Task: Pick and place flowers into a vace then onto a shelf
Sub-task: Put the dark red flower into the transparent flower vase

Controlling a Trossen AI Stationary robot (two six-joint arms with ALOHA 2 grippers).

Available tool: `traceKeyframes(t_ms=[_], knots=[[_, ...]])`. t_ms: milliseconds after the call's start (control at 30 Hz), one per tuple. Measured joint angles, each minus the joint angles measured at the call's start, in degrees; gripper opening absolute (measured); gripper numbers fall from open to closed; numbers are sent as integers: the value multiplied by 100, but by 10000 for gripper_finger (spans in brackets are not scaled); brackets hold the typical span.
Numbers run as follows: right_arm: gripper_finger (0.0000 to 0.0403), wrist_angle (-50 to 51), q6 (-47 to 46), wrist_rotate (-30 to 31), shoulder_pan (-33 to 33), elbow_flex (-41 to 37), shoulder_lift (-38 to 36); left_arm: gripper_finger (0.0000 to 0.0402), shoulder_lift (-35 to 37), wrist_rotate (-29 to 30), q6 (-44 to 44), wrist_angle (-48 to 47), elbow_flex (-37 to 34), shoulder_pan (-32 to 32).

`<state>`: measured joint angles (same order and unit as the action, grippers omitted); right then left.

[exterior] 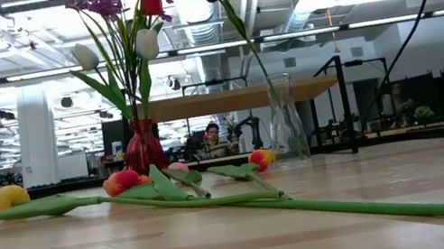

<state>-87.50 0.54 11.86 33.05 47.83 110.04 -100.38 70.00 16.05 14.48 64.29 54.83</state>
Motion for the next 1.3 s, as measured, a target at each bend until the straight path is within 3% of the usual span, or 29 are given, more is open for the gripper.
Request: traceKeyframes(t_ms=[367, 467, 600, 800, 967, 1300], knots=[[153, 1, 155, 1, -58, 272, 0, 0, 0, -37, 0, -12, 0, 0], [119, 1, 177, 10, -58, 280, 0, 0, 0, -41, 0, -27, 0, 0], [24, 1, 296, 26, -58, 280, 0, 0, 0, -77, 0, -57, 0, 0], [5, 213, 260, 241, -56, 280, -31, 0, 0, -521, -42, -59, 0, 0], [3, 1311, 248, 625, -53, 280, -467, 0, -2, -761, -40, -182, 0, 9], [1, 4604, -271, 1229, -53, 280, -2041, 0, 2, -67, -1, -450, 7, 37]])
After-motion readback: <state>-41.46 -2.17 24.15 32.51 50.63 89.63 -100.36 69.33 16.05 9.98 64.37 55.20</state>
